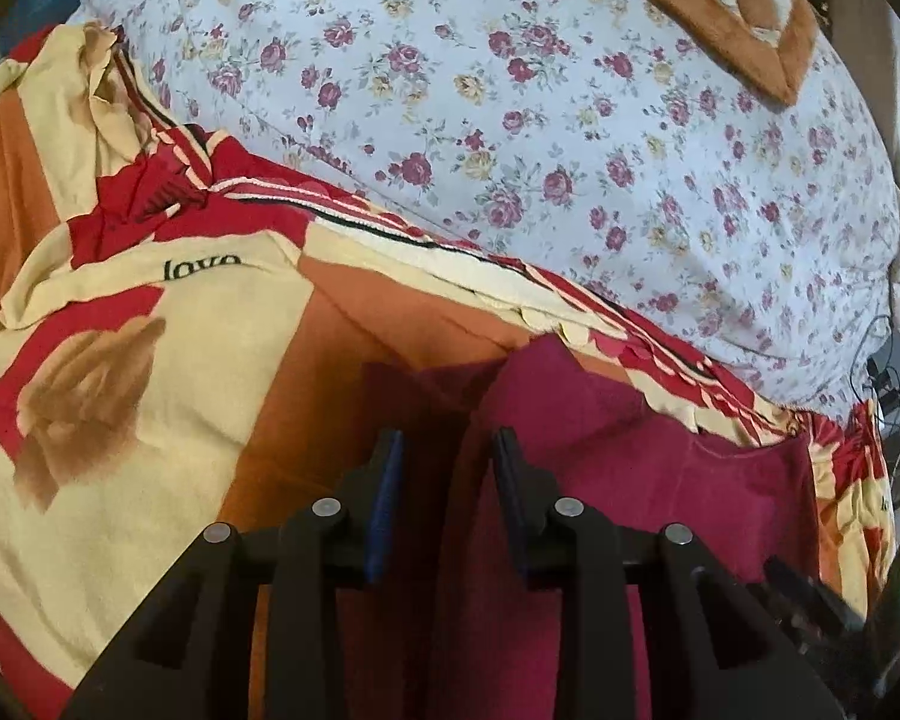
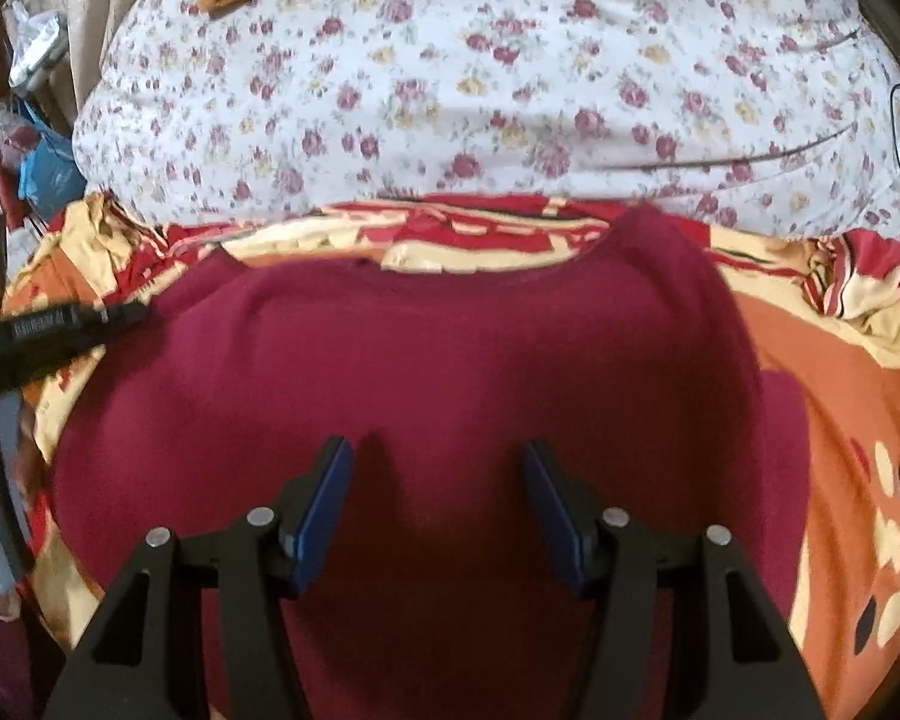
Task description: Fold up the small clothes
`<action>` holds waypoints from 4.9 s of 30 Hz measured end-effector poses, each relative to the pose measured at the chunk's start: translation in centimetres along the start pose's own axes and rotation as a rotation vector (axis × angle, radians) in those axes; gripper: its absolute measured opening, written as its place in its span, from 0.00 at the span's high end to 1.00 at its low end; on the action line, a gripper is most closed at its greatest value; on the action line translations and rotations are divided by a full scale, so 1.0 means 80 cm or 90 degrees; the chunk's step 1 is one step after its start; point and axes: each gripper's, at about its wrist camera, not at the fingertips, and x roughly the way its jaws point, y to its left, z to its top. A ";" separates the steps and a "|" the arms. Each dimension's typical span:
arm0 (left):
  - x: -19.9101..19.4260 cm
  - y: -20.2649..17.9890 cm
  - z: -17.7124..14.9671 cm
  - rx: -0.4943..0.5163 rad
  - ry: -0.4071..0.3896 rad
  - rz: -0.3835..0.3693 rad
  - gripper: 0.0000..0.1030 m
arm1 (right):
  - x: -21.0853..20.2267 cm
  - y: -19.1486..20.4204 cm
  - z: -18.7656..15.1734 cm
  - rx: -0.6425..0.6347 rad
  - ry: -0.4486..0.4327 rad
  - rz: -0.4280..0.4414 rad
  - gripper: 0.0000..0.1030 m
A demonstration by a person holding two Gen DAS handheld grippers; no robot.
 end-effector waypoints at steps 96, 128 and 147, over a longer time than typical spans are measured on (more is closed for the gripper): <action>-0.086 -0.213 -0.138 0.222 0.184 -0.259 0.63 | -0.043 -0.088 0.014 0.131 -0.053 0.273 0.81; -0.044 -0.218 -0.155 0.261 0.151 -0.148 0.62 | -0.160 -0.121 -0.078 0.055 -0.049 0.168 0.52; -0.060 -0.239 -0.143 0.291 0.082 -0.104 0.62 | -0.170 -0.127 -0.114 0.080 -0.031 0.161 0.63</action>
